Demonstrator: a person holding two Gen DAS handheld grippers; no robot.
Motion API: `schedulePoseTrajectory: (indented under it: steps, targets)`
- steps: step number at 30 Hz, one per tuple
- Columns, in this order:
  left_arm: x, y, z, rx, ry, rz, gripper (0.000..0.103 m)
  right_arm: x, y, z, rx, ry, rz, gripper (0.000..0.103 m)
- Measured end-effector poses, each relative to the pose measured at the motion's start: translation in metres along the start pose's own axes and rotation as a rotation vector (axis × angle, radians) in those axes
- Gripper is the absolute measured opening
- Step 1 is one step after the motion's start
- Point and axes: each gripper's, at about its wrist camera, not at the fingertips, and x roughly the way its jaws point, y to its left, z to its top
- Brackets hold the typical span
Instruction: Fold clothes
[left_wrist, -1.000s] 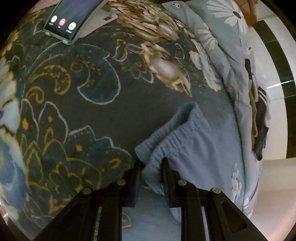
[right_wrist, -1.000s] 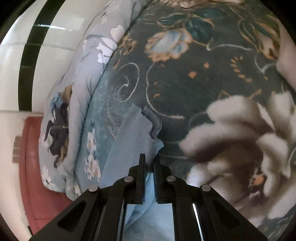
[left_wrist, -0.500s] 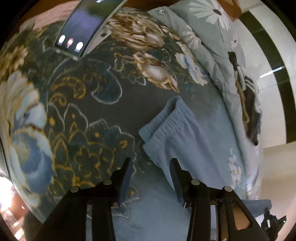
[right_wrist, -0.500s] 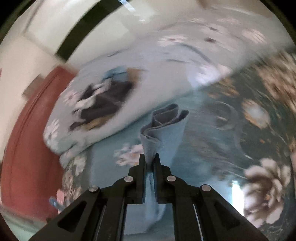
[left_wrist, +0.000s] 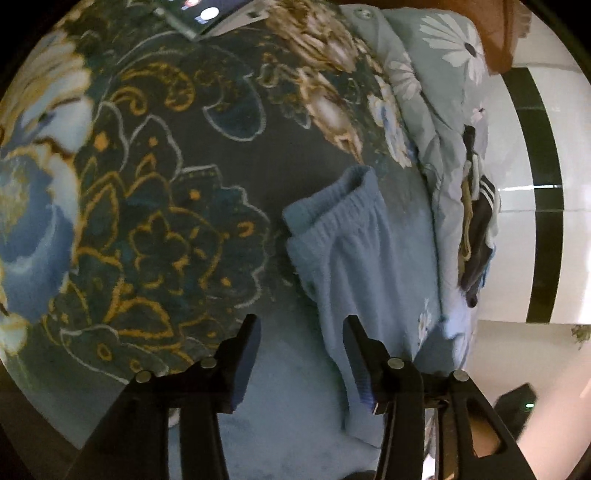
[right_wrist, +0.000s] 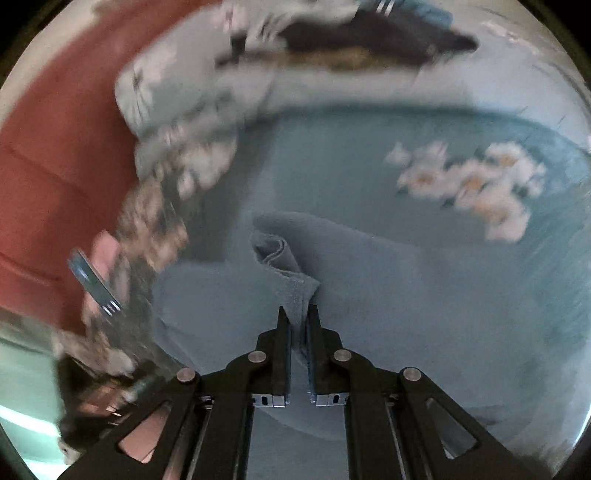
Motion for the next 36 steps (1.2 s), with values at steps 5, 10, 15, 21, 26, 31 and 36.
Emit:
schedulePoseTrajectory:
  steps: [5,10,15,21,26,31,36]
  targets:
    - [0.002,0.014,0.014,-0.056,-0.011,-0.029,0.054,0.026,0.014,-0.022,-0.050,0.042,-0.091,0.007]
    - [0.013,0.014,0.025,-0.069,0.001,-0.057,0.054,0.033,0.025,-0.030,-0.135,0.062,-0.154,0.010]
    - [0.021,0.007,0.031,-0.058,-0.013,-0.063,0.056,0.027,0.045,-0.036,-0.190,0.065,-0.040,0.041]
    - [0.032,0.004,0.036,-0.059,-0.015,-0.074,0.056,0.001,0.043,-0.039,-0.182,0.032,-0.002,0.041]
    - [0.037,-0.007,0.038,-0.040,-0.051,-0.057,0.054,-0.031,0.002,-0.035,-0.063,-0.026,-0.020,0.041]
    - [0.035,-0.027,0.033,0.046,-0.095,0.026,0.021,-0.048,-0.045,-0.038,0.060,-0.050,-0.016,0.041]
    - [0.011,-0.071,0.019,0.186,-0.162,0.031,0.019,-0.062,-0.100,-0.047,0.224,-0.078,0.032,0.041]
